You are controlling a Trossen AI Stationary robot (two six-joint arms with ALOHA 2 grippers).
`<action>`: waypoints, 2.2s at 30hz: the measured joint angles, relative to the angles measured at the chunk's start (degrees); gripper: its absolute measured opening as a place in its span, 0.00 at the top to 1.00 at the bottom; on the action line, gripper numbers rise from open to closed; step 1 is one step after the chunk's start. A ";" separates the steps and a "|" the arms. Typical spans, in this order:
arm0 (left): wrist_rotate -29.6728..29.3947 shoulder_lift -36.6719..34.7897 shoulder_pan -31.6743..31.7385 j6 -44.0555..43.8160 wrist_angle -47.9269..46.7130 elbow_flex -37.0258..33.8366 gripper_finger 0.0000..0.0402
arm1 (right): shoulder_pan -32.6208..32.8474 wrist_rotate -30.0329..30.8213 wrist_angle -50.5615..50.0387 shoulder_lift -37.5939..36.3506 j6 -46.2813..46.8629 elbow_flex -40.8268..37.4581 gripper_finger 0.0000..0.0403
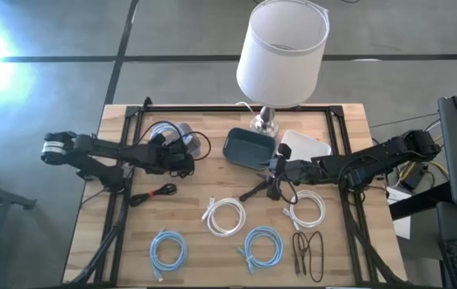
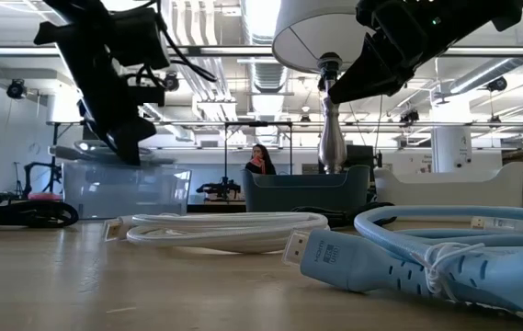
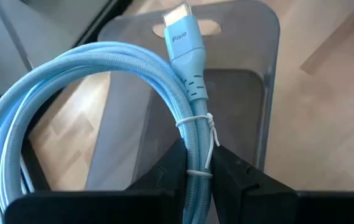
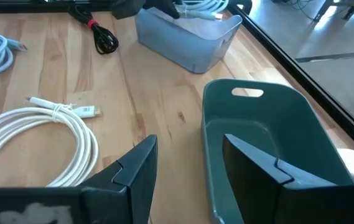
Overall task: Pick & Place USB Port
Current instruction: Put the top left blue HDMI cable into the black bin, then put the left blue HDMI cable into the black bin
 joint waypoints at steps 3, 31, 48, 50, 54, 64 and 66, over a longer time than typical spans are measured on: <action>0.98 0.00 0.25 0.50 0.10 -0.26 0.86 | 0.00 0.00 -0.03 0.00 -0.21 0.00 0.56; 2.06 0.00 -0.04 6.21 2.11 4.17 0.62 | 0.00 0.00 -0.04 0.00 -0.01 0.00 0.56; 26.65 0.17 -4.03 18.07 30.53 6.18 0.62 | 0.02 -17.99 -0.04 0.00 0.03 0.00 0.56; 26.90 0.17 -5.13 18.06 30.51 6.18 0.62 | 0.02 -18.51 -0.04 0.00 0.03 0.00 0.56; 26.96 0.17 -7.85 18.02 30.49 6.18 0.62 | 0.02 -18.51 -0.04 0.00 0.03 0.00 0.56; 30.25 0.17 -14.96 18.03 27.36 6.16 0.62 | 0.11 -18.51 -0.04 0.00 0.01 0.00 0.56; 32.47 0.17 -16.63 17.83 25.07 6.16 0.62 | 0.13 -18.51 -0.04 0.00 0.03 0.00 0.56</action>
